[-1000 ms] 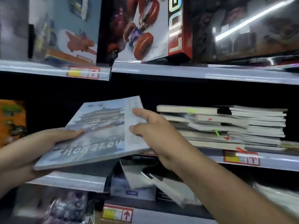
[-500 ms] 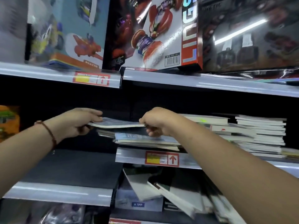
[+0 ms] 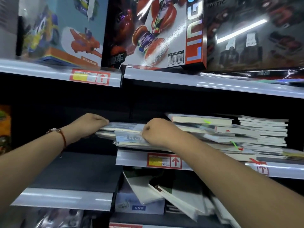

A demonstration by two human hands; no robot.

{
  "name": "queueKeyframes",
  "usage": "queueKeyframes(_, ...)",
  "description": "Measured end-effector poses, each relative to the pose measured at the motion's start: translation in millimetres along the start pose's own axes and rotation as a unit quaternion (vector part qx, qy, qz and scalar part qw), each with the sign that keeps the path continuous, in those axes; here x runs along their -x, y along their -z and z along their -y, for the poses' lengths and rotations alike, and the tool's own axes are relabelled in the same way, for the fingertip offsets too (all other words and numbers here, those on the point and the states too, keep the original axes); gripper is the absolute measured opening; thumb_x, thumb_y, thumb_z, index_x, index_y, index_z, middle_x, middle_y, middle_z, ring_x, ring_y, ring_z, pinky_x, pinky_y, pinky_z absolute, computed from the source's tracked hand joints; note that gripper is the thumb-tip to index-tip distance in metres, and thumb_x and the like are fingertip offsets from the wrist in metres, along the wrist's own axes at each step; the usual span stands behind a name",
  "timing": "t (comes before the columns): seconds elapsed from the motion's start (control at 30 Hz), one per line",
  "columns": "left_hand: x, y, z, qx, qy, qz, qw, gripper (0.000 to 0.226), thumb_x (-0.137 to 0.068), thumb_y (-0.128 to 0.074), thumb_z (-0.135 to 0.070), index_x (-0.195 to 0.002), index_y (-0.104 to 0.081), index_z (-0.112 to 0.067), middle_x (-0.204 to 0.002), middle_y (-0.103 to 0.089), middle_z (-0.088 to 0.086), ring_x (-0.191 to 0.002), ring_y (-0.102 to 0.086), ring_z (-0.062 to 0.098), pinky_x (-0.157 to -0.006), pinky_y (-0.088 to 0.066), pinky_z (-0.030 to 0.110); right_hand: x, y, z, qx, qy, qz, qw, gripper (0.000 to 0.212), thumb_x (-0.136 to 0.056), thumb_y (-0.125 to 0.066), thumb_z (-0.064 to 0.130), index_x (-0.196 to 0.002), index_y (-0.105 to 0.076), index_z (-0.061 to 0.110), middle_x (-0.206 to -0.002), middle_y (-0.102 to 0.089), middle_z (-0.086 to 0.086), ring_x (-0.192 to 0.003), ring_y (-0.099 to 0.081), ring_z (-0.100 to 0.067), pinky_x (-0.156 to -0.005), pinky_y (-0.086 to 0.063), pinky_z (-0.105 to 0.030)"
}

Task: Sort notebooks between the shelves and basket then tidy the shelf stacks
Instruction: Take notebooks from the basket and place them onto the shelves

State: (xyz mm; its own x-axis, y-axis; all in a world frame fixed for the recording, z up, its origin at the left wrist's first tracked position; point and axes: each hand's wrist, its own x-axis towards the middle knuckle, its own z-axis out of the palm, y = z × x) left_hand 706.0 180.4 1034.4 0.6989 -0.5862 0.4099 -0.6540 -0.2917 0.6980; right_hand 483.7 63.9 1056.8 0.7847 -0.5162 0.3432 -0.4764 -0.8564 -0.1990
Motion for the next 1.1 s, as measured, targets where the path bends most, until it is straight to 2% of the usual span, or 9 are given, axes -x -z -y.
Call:
queueKeyframes(0.1,12.0,-4.0,9.4,0.058,0.018,-0.001,0.998,0.033,-0.100,-0.041,-0.057,-0.115,-0.058,-0.034,-0.094,-0.067,0.003,-0.073,-0.063,0.022,-0.058,-0.047,0.028,7.4,-0.4,-1.7,0.014,0.016,-0.019,1.000,0.030,-0.096,-0.047,0.028,-0.098,-0.072,0.011,-0.090,-0.070,-0.006,-0.082,-0.066,-0.026,-0.069,-0.052,-0.033)
queueKeyframes(0.2,36.3,-15.9,23.9,0.172,0.036,-0.134,0.975,0.045,-0.104,-0.033,-0.052,-0.113,-0.054,-0.014,-0.084,-0.063,0.008,-0.065,-0.057,0.024,-0.056,-0.041,0.031,29.8,-0.5,-10.4,0.013,0.054,-0.085,0.995,0.031,-0.099,-0.048,0.032,-0.120,-0.067,0.018,-0.113,-0.062,-0.001,-0.097,-0.061,-0.022,-0.082,-0.052,-0.036)
queueKeyframes(0.33,106.1,-58.2,52.1,0.259,0.043,-0.172,0.949,0.036,-0.105,-0.043,-0.030,-0.083,-0.058,-0.007,-0.066,-0.047,0.010,-0.057,-0.039,0.022,-0.053,-0.030,0.030,85.2,-20.1,-41.0,-0.053,0.136,-0.214,0.966,0.025,-0.100,-0.047,0.031,-0.119,-0.064,0.028,-0.107,-0.055,0.011,-0.095,-0.054,-0.010,-0.080,-0.048,-0.032)
queueKeyframes(0.43,168.0,-109.4,69.2,0.077,-0.046,-0.065,0.994,0.030,-0.099,-0.054,-0.036,-0.075,-0.061,-0.020,-0.054,-0.056,-0.006,-0.053,-0.051,0.020,-0.052,-0.040,0.030,134.2,-59.9,-78.1,-0.057,0.154,-0.217,0.962,0.021,-0.097,-0.049,0.029,-0.108,-0.067,0.029,-0.099,-0.059,0.015,-0.094,-0.054,-0.006,-0.078,-0.046,-0.026)
queueKeyframes(0.53,214.5,-163.5,69.5,-0.061,-0.132,0.105,0.984,0.018,-0.089,-0.053,-0.054,-0.091,-0.066,-0.042,-0.081,-0.068,-0.024,-0.076,-0.063,-0.001,-0.068,-0.053,0.030,182.2,-121.6,-124.1,-0.050,0.072,-0.066,0.994,0.024,-0.101,-0.047,0.033,-0.116,-0.065,0.033,-0.108,-0.058,0.016,-0.099,-0.051,-0.003,-0.080,-0.040,-0.020)
queueKeyframes(0.67,261.1,-259.4,69.4,-0.148,-0.204,0.320,0.913,0.055,-0.089,-0.040,-0.066,-0.139,-0.048,-0.044,-0.139,-0.049,-0.024,-0.126,-0.048,0.001,-0.099,-0.035,0.014,258.4,-212.8,-202.7,-0.028,-0.055,0.128,0.990,0.038,-0.103,-0.045,0.035,-0.141,-0.051,0.031,-0.141,-0.050,0.010,-0.124,-0.047,-0.010,-0.099,-0.035,-0.019)
queueKeyframes(0.77,291.4,-333.0,71.4,-0.155,-0.191,0.414,0.876,0.064,-0.094,-0.048,-0.061,-0.152,-0.029,-0.041,-0.160,-0.027,-0.016,-0.145,-0.030,0.008,-0.113,-0.025,0.019,326.6,-265.0,-262.8,-0.005,-0.150,0.221,0.964,0.046,-0.100,-0.049,0.036,-0.146,-0.045,0.030,-0.146,-0.048,0.009,-0.128,-0.048,-0.014,-0.101,-0.036,-0.023)
queueKeyframes(0.93,342.9,-440.5,67.6,-0.199,-0.178,0.552,0.790,0.074,-0.097,-0.047,-0.058,-0.158,-0.015,-0.030,-0.166,-0.012,-0.004,-0.150,-0.023,0.017,-0.115,-0.031,0.029,444.1,-302.5,-346.9,0.007,-0.330,0.330,0.884,0.059,-0.087,-0.049,0.042,-0.143,-0.048,0.024,-0.143,-0.053,-0.005,-0.129,-0.051,-0.027,-0.107,-0.040,-0.033)
queueKeyframes(1.1,400.3,-534.6,56.8,-0.222,-0.173,0.633,0.721,0.070,-0.097,-0.050,-0.053,-0.156,-0.023,-0.028,-0.163,-0.022,-0.005,-0.137,-0.043,0.019,-0.102,-0.042,0.029,548.6,-310.1,-412.9,-0.012,-0.464,0.361,0.809,0.053,-0.093,-0.044,0.047,-0.142,-0.047,0.028,-0.141,-0.055,-0.005,-0.124,-0.056,-0.028,-0.100,-0.048,-0.036)
